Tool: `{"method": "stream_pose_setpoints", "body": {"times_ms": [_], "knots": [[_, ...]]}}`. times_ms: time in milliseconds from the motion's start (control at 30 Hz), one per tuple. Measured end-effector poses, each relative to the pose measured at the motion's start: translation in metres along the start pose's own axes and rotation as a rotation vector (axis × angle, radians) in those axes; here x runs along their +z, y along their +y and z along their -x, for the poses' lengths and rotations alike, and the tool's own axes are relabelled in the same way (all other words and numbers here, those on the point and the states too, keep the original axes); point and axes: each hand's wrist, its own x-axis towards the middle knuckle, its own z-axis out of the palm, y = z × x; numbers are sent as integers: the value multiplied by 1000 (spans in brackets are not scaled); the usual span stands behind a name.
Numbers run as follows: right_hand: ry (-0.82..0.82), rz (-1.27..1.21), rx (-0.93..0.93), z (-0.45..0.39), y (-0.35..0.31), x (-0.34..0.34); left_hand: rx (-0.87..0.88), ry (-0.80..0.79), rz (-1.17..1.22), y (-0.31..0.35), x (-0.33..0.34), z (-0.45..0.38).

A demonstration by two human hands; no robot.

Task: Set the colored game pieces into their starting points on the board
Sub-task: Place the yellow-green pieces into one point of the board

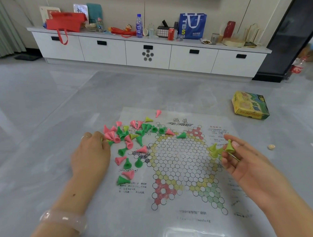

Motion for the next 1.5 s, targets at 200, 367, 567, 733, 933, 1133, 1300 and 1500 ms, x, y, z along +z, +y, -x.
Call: {"method": "stream_pose_setpoints", "body": {"times_ms": [200, 367, 567, 733, 933, 1133, 1300, 1500], "knots": [[-2, 21, 24, 1, 1, -3, 58, -21, -18, -3, 5, -3], [13, 24, 18, 2, -1, -4, 60, -135, -98, -10, 1, -8], [13, 5, 26, 2, 0, -9, 11, -134, -88, -16, 0, -8], [53, -5, 22, 3, -3, -7, 37, -107, -65, -17, 0, -9], [172, 88, -99, 4, -4, -7, 30, -29, -32, -20, 5, -11], [355, 675, -400, 2, 0, -13, 5, -65, -64, -18, 5, -12], [293, 894, -424, -3, 12, -14, -49, -70, -34, -17, 5, -11], [247, 975, -429, -8, 17, -16, 6, -99, -48, -12, -2, -5]]}}
